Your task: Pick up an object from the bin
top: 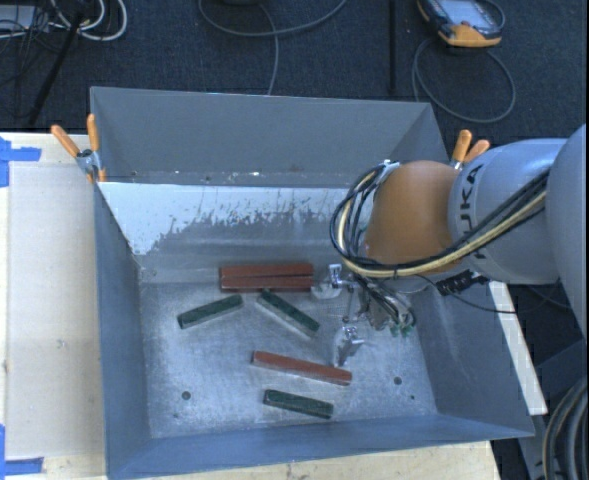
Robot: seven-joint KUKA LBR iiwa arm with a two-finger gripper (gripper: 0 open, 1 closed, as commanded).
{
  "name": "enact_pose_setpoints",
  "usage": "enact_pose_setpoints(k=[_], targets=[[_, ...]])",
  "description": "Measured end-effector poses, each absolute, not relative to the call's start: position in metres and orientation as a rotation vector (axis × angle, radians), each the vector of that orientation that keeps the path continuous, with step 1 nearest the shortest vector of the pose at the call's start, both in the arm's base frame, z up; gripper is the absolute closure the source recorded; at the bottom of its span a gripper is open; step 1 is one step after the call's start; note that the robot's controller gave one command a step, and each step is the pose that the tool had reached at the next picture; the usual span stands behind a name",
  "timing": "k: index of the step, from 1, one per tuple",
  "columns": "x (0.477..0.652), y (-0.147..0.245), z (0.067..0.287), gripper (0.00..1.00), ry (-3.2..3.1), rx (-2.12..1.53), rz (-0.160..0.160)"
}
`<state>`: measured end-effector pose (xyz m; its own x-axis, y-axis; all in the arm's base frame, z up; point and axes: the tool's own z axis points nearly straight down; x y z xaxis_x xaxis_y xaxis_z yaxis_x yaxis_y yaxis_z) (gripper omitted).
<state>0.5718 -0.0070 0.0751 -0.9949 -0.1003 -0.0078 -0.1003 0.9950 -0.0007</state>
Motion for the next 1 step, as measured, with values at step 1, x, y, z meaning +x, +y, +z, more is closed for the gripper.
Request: enact_pose_setpoints(k=[1], targets=[[0.6171,0.0387,0.0772,1.00,3.139,0.012,-0.009]])
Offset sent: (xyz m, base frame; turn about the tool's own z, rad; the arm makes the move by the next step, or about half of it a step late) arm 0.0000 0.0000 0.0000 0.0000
